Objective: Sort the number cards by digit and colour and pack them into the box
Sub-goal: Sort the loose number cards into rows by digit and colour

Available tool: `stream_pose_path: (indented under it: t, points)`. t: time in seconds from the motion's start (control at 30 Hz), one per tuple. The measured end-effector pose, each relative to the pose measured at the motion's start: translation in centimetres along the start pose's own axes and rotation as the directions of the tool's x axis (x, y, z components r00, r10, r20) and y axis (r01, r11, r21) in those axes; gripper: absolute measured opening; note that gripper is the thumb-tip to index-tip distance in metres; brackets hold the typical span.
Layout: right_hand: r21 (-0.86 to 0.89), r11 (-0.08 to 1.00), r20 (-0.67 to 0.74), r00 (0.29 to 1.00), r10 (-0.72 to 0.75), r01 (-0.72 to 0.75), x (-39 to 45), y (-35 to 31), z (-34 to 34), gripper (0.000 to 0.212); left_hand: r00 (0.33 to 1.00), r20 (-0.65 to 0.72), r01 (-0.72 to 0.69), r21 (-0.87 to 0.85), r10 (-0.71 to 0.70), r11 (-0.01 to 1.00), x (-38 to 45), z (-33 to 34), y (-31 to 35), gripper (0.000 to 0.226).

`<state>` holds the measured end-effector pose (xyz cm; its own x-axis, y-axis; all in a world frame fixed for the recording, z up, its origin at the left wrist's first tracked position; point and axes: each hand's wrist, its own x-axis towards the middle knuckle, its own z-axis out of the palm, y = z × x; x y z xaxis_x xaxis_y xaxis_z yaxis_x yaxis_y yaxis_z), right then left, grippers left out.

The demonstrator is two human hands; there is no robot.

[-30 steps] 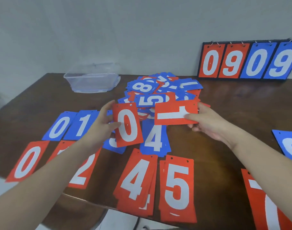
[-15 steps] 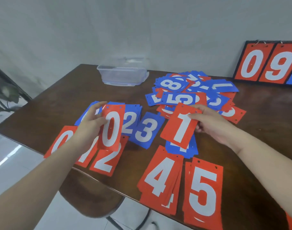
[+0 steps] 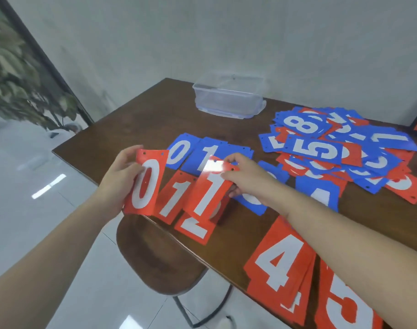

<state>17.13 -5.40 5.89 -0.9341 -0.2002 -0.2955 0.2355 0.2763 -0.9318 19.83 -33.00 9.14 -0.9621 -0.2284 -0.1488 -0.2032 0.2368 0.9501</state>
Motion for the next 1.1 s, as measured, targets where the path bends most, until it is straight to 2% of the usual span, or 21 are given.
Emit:
stream_pose_path:
  t: [0.13,0.2,0.27,0.33,0.43,0.5,0.6,0.8,0.97,1.1]
  points:
    - [0.009,1.000,0.074,0.997,-0.011,0.010,1.6,-1.8,4.4,0.022,1.000,-0.003,0.007,-0.014,-0.007,1.000,0.4,-3.0,-1.1,0.034]
    - [-0.097,0.995,0.059,0.998,-0.027,0.033,2.5,-2.4,6.2,0.020,1.000,-0.016,0.003,-0.018,-0.004,1.000,0.6,-4.3,-1.6,0.033]
    - [-0.275,0.959,0.032,0.997,-0.063,0.069,3.4,-2.6,7.6,0.017,1.000,-0.027,0.004,-0.014,-0.004,1.000,0.7,-5.3,-2.1,0.032]
    - [-0.477,0.871,0.024,0.993,-0.119,0.116,4.3,-2.2,8.6,0.016,1.000,-0.030,0.002,-0.021,-0.002,1.000,0.8,-6.1,-2.6,0.033]
    - [-0.762,0.628,0.021,0.975,-0.221,0.159,5.0,-1.1,9.3,0.029,1.000,-0.015,0.004,-0.031,-0.005,1.000,0.9,-6.5,-3.1,0.033]
    - [-0.817,0.552,0.013,0.962,-0.274,0.168,5.2,-0.7,9.4,0.044,1.000,0.005,0.006,-0.015,-0.006,1.000,1.1,-6.4,-3.3,0.032]
    - [-0.744,0.635,-0.026,0.941,-0.338,0.208,5.0,-0.5,8.4,0.047,0.998,0.061,0.011,-0.008,-0.010,1.000,1.4,-5.3,-3.2,0.028]
    - [-0.523,0.817,-0.170,0.909,-0.380,0.243,2.9,1.0,2.2,0.022,0.973,0.230,0.015,-0.003,-0.014,1.000,1.7,-0.2,-1.8,0.021]
    - [-0.466,0.872,-0.289,0.905,-0.311,0.151,-0.5,2.6,-4.1,0.015,0.921,0.387,-0.049,0.016,0.039,0.999,1.6,5.1,-0.2,0.019]
    - [-0.412,0.905,-0.343,0.902,-0.261,0.105,-2.2,4.2,-6.9,0.013,0.919,0.385,-0.116,0.075,0.078,0.990,2.0,7.3,0.8,0.033]
